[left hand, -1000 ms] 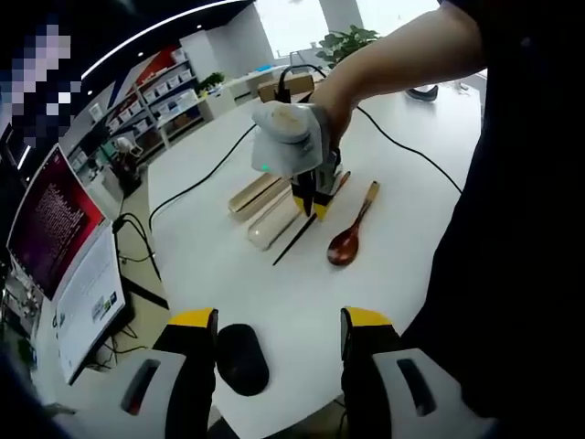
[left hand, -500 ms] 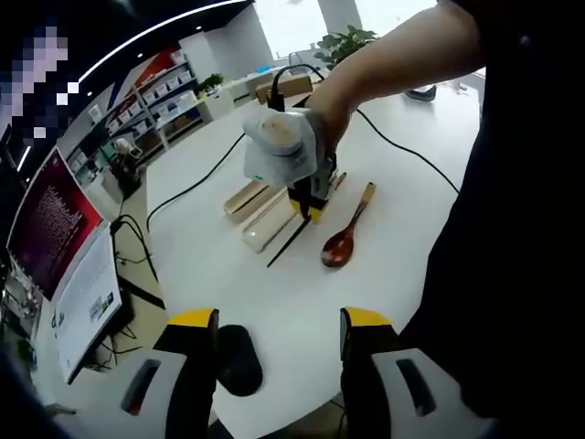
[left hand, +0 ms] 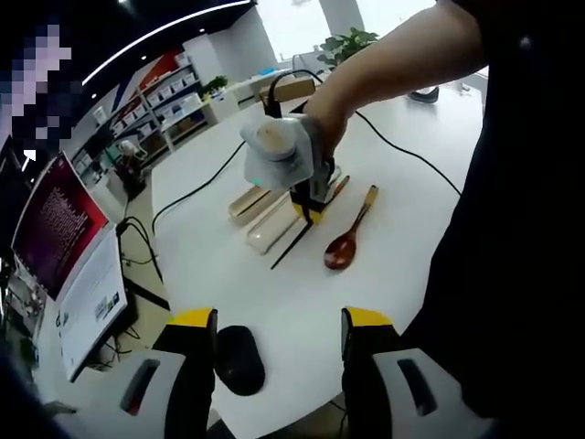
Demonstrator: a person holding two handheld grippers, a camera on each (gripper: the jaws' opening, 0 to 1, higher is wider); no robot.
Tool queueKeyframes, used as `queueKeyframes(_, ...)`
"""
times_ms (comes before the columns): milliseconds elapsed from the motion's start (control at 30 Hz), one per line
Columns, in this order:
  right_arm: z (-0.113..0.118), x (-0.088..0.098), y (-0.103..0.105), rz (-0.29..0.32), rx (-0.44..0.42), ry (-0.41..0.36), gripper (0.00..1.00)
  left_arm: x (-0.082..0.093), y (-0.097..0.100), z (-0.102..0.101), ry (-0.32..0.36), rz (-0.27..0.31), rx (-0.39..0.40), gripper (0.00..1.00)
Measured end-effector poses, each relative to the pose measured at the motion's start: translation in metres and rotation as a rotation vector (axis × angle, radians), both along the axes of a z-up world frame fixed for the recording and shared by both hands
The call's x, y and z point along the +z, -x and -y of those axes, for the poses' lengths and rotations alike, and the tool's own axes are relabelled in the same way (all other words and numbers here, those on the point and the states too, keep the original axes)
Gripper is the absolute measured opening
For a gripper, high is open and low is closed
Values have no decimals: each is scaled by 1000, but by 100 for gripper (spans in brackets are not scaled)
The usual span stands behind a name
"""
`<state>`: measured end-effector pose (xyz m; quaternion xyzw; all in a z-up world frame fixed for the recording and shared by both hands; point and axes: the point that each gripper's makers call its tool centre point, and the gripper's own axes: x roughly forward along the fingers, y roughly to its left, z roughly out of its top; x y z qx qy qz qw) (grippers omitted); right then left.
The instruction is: Arrange the utensils inside the cutlery case until each visible utensil rests in its matching compartment.
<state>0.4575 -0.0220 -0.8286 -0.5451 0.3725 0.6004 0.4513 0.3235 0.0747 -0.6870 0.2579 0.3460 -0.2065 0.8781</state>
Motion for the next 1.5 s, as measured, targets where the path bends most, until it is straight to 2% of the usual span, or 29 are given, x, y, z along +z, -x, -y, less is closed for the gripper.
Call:
queueKeyframes(367,0,1,-1,10,-35,-15,0,6,7,0,-24,5,-8,56)
queueKeyframes(600,0,1,-2,-12,-47,-25,0,13,14,-2,-38,13,-3,56)
queueKeyframes(667,1,2,-1,-15,-48,-32,0,21,13,3,1,40,2,55)
queueKeyframes(700,1,2,-1,-17,-53,-40,0,28,11,9,52,65,13,56)
queueKeyframes(733,2,1,0,-19,-54,-49,0,31,11,11,67,72,15,56)
queueKeyframes(767,2,1,0,-20,-55,-54,0,32,12,10,52,71,11,56)
queueKeyframes(967,3,3,3,-1,-43,-72,0,25,19,5,-15,49,-1,55)
queueKeyframes(1067,4,5,4,13,-45,-87,0,25,22,5,-1,51,14,55)
queueKeyframes(1200,4,7,1,-13,-85,-112,0,20,27,8,-14,34,5,55)
queueKeyframes(1467,4,14,8,-41,-105,-134,0,23,24,8,-16,48,20,55)
queueKeyframes(1500,4,13,8,-65,-168,-132,0,22,24,8,-18,46,20,55)
